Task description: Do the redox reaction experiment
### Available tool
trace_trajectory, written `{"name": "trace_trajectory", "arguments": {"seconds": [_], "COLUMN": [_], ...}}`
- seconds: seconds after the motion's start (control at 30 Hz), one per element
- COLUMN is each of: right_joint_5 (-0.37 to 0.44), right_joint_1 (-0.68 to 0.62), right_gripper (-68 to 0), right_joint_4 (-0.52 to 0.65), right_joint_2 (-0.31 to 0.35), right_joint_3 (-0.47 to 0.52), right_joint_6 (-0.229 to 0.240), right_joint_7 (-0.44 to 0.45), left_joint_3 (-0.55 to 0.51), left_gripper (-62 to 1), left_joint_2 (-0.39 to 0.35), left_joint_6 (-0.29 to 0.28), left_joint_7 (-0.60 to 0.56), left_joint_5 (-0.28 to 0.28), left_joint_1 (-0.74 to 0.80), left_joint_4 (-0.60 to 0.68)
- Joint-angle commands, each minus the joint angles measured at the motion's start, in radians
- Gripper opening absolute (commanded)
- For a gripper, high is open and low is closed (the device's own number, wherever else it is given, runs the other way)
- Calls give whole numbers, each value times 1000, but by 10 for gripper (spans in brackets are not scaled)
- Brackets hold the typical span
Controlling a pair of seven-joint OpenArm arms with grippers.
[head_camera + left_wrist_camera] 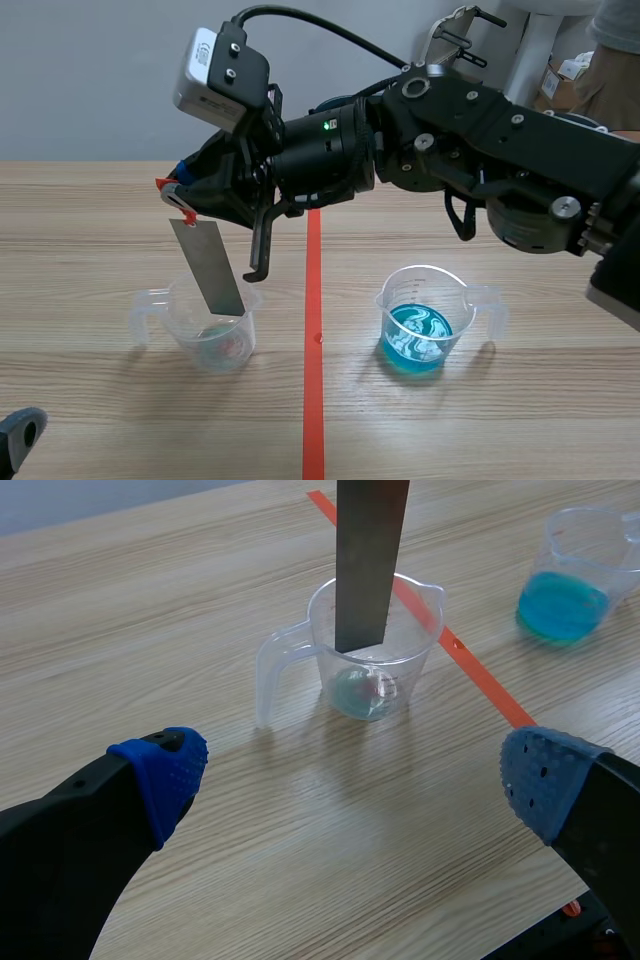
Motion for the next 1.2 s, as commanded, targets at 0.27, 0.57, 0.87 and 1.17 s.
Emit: {"name": "trace_trajectory", "arguments": {"seconds": [0.27, 0.57, 0.87, 1.17], "right_joint_5": [-125, -153, -153, -148], "right_joint_1": [-31, -36, -37, -53], "right_gripper": [-669, -456, -92, 4], "right_joint_4": [13, 13, 13, 13], "right_joint_2": [-3, -20, -70, -93], "right_joint_3": [5, -3, -16, -39], "right_joint_6": [6, 6, 6, 6], "right_joint_7": [90, 85, 39, 11], "left_joint_3": [-2, -2, -2, -2], "left_gripper": [14, 14, 14, 14], "left_joint_2": [2, 3, 3, 3], "left_joint_6": [-1, -1, -1, -1], "left_joint_7": [-14, -14, -14, -14], "left_joint_5": [-4, -4, -4, -3], "left_joint_1": [-5, -5, -5, -5], "left_joint_4": [16, 16, 16, 16]}}
